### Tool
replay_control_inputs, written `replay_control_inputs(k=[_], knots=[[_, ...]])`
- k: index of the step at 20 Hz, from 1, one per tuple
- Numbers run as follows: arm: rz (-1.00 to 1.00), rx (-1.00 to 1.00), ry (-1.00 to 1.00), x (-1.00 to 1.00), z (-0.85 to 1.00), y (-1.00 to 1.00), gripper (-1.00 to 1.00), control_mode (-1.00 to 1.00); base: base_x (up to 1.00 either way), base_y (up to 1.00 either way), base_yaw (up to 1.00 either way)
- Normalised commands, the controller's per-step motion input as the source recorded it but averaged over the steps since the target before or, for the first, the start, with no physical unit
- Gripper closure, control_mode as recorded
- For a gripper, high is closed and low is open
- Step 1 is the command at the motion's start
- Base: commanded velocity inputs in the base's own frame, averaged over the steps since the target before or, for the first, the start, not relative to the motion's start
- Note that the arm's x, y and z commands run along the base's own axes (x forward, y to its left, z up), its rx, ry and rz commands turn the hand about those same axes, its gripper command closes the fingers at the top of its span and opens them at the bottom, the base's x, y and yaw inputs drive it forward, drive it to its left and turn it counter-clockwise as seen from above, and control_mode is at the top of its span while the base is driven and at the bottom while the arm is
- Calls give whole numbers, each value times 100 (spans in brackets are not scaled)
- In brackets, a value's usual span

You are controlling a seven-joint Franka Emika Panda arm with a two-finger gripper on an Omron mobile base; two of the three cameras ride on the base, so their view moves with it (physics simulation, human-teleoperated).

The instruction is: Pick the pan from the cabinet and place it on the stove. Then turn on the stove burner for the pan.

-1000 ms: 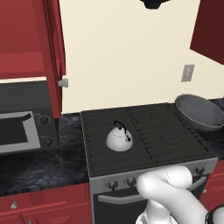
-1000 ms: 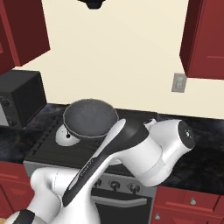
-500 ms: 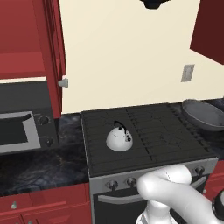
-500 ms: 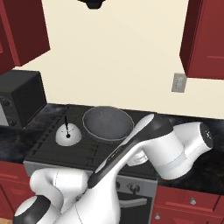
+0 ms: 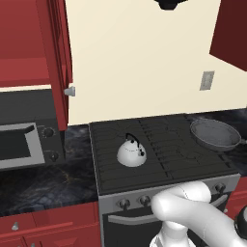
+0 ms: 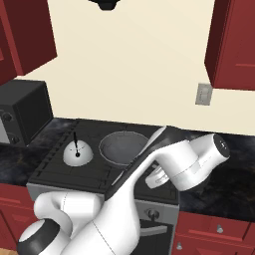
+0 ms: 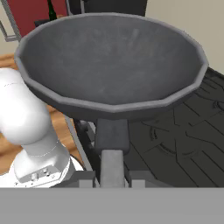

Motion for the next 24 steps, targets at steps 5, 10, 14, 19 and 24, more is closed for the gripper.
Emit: replay_control_inputs(k=[5, 10, 14, 19, 24], knots=[[0, -17, 4, 30, -46, 14, 100, -100, 0, 0, 0], [1, -11, 4, 26, -36, 4, 100, -100, 0, 0, 0], [1, -5, 4, 24, -30, 0, 100, -100, 0, 0, 0], [3, -1, 3, 24, -23, -2, 100, -100, 0, 0, 0], [6, 0, 6, 24, -21, -8, 100, -100, 0, 0, 0]])
